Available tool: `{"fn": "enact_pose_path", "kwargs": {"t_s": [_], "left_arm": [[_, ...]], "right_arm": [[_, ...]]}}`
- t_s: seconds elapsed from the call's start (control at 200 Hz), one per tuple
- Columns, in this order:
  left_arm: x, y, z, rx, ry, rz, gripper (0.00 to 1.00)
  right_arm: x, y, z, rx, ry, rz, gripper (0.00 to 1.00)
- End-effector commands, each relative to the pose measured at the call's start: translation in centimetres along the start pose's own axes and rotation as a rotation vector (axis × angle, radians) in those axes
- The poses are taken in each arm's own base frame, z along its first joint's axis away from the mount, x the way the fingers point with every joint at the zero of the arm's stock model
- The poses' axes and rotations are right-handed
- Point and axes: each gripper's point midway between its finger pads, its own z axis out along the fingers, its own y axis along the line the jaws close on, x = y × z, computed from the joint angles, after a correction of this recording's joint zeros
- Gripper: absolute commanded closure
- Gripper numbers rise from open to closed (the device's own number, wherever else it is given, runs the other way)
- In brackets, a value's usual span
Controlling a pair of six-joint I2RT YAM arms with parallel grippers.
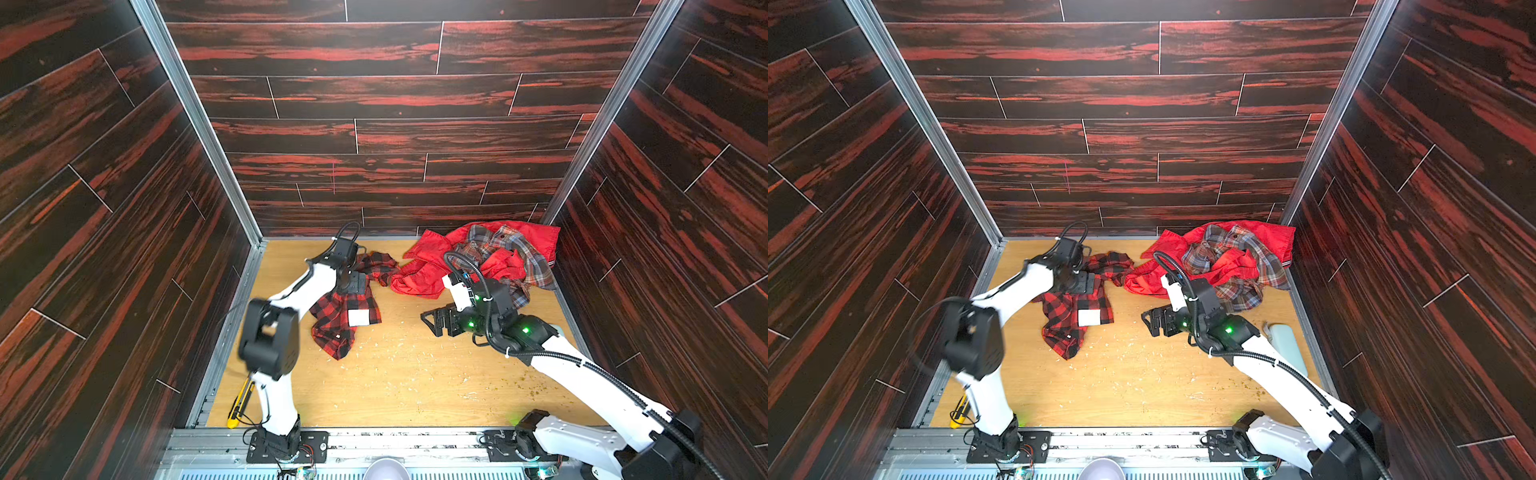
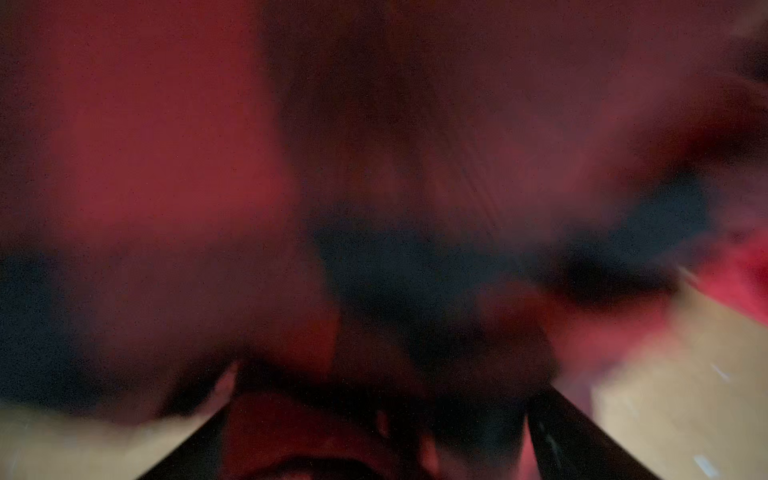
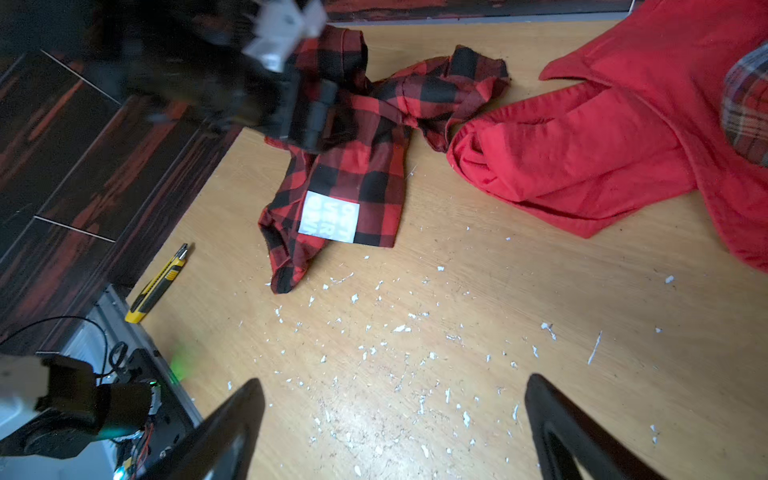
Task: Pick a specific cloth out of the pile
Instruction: 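Grasp the buffalo-check shirt with the left gripper while the right arm draws back, then lift the shirt with the left gripper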
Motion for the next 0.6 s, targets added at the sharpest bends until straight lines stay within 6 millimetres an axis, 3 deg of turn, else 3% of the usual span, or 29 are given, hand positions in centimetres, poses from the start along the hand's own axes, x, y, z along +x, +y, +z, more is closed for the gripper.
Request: {"fn": "enact_pose_path", "kwargs": {"t_s": [0.0, 0.105, 0.185, 0.23, 0.296, 0.326, 0.336, 0.411, 0.491, 0.596], "left_arm": [[1.2, 0.3, 2.6, -0.005, 0.129, 0.036, 0.01], [2.3, 0.2, 5.4, -0.014, 0.224, 0.050, 0.01], [2.3, -0.1, 6.0, 0.001, 0.207, 0.035, 0.18], [2.0, 0.0, 5.9, 0.007, 0.188, 0.020, 0.34], [0.9, 0.6, 4.9, 0.005, 0.157, 0.002, 0.80], [0.2, 1.1, 4.2, -0.005, 0.129, -0.005, 0.96], [-0.2, 1.3, 3.8, -0.010, 0.113, -0.008, 1.00], [-3.3, 2.5, -0.1, -0.043, -0.028, -0.024, 1.00], [-6.8, 3.6, -5.7, -0.071, -0.198, -0.036, 1.00], [-11.0, 3.7, -12.9, -0.032, -0.413, -0.024, 1.00]], "right_arm": [[-0.7, 0.5, -1.0, -0.003, -0.022, -0.004, 0.02], [-1.0, 0.5, -1.2, 0.007, -0.025, -0.019, 0.01], [-1.1, 0.4, -1.4, 0.015, -0.025, -0.018, 0.01], [-1.0, 0.2, -1.4, 0.019, -0.027, -0.016, 0.02], [-0.8, 0.1, -1.4, 0.021, -0.027, -0.012, 0.02], [-0.7, 0.1, -1.4, 0.021, -0.027, -0.011, 0.02], [-0.7, 0.1, -1.4, 0.021, -0.024, -0.010, 0.02], [-0.7, 0.1, -1.3, 0.019, -0.024, -0.014, 0.02], [-0.7, 0.2, -1.2, 0.019, -0.021, -0.018, 0.02], [-1.0, 0.2, -0.8, 0.013, -0.020, -0.017, 0.02]]}}
